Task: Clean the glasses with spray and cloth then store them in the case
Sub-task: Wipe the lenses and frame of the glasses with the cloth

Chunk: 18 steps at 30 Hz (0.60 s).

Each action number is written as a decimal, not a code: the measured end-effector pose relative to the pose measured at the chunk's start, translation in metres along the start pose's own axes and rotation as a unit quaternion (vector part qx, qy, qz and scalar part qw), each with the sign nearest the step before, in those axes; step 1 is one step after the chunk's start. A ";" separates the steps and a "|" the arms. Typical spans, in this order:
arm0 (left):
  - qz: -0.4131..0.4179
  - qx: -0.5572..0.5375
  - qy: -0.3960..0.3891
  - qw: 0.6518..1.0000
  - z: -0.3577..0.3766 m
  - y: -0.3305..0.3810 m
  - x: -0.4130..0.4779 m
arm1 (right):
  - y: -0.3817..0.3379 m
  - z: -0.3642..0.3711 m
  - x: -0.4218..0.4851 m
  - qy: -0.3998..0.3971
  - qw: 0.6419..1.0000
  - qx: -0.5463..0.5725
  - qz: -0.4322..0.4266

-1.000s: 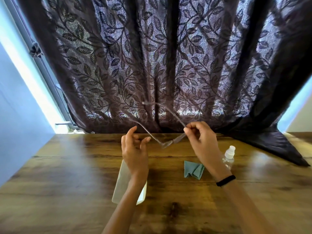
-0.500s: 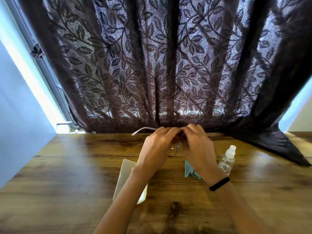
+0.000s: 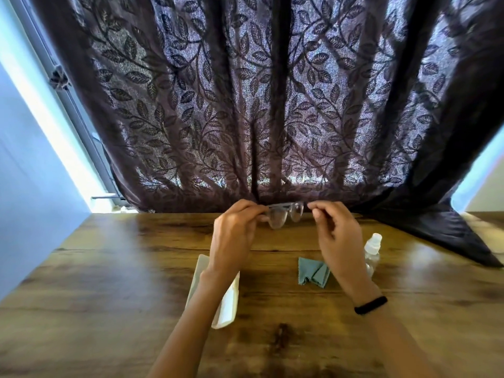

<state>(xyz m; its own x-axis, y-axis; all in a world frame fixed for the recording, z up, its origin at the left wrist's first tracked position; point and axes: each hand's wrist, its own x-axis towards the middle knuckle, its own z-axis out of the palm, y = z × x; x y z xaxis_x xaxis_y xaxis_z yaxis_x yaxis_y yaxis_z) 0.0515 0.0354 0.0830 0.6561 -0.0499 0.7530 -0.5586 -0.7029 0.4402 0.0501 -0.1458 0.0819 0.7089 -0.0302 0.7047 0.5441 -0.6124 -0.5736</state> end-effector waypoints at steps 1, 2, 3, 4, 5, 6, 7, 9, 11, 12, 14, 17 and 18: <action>-0.006 -0.005 0.012 1.000 -0.001 -0.002 -0.001 | 0.006 -0.001 -0.003 -0.002 1.000 -0.017 0.016; -0.014 -0.009 0.023 1.000 -0.002 -0.004 -0.002 | 0.013 0.000 -0.007 -0.015 0.999 -0.037 0.037; -0.024 -0.013 0.031 0.999 -0.002 -0.006 -0.003 | 0.021 0.001 -0.012 -0.038 0.996 -0.056 0.059; -0.036 -0.018 0.039 0.998 -0.002 -0.008 -0.005 | 0.030 0.004 -0.017 -0.074 0.991 -0.072 0.082; -0.047 -0.022 0.046 0.998 -0.003 -0.009 -0.006 | 0.038 0.008 -0.022 -0.118 0.983 -0.083 0.110; -0.055 -0.027 0.054 0.997 -0.002 -0.011 -0.008 | 0.046 0.012 -0.027 -0.165 0.972 -0.094 0.140; -0.061 -0.031 0.061 0.996 -0.002 -0.012 -0.010 | 0.053 0.017 -0.032 -0.205 0.958 -0.109 0.169; -0.069 -0.040 0.069 0.994 -0.002 -0.013 -0.012 | 0.064 0.025 -0.041 -0.260 0.931 -0.155 0.206; -0.072 -0.048 0.076 0.993 -0.002 -0.015 -0.014 | 0.069 0.032 -0.047 -0.299 0.902 -0.214 0.228; -0.072 -0.054 0.079 0.993 -0.002 -0.016 -0.015 | 0.071 0.035 -0.049 -0.305 0.892 -0.234 0.237; -0.075 -0.063 0.082 0.992 -0.003 -0.017 -0.017 | 0.074 0.041 -0.051 -0.307 0.882 -0.259 0.246; -0.068 -0.062 0.082 0.992 -0.005 -0.019 -0.019 | 0.078 0.048 -0.051 -0.314 0.870 -0.303 0.230; -0.067 -0.064 0.083 0.992 -0.006 -0.020 -0.020 | 0.079 0.049 -0.050 -0.314 0.869 -0.303 0.234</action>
<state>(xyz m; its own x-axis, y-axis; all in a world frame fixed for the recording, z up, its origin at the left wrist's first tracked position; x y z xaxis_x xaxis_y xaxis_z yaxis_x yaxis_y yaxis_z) 0.0466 0.0542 0.0622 0.6417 0.1625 0.7495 -0.5399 -0.5985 0.5919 0.0796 -0.1540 -0.0192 0.9975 -0.0677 -0.0222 -0.0712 -0.9586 -0.2757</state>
